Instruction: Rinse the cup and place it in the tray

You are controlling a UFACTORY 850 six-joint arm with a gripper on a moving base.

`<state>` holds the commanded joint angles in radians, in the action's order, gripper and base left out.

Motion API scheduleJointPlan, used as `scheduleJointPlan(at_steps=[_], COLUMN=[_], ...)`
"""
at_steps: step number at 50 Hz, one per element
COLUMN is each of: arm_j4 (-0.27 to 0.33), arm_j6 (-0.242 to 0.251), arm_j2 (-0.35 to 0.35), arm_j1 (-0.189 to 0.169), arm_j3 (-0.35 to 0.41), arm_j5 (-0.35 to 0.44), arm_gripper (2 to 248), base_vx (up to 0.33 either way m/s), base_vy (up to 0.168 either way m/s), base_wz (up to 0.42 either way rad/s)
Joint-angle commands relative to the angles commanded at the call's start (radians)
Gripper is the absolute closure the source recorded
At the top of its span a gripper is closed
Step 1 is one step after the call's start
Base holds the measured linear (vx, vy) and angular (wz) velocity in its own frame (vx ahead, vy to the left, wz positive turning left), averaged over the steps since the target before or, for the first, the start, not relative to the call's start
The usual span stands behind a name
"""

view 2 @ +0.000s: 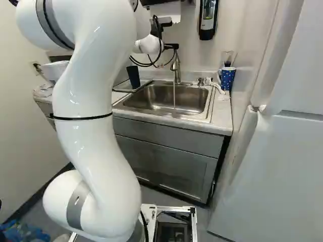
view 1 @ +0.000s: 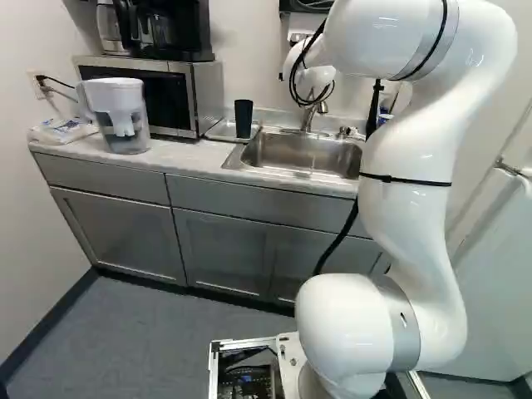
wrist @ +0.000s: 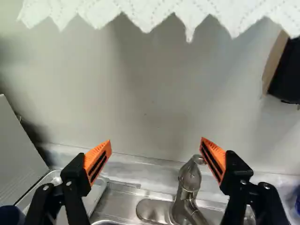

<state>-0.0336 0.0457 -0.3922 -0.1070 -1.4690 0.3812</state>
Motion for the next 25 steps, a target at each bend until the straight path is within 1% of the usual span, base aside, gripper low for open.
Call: scheduleJointPlan(at_steps=[25], arm_j4=[0.000], arm_j6=[0.000], arm_j2=[0.003], arm_j1=[0.000], arm_j3=[0.003], arm_j5=[-0.027], arm_gripper=[3], base_vx=[0.000], base_vy=[0.000], base_wz=[0.000])
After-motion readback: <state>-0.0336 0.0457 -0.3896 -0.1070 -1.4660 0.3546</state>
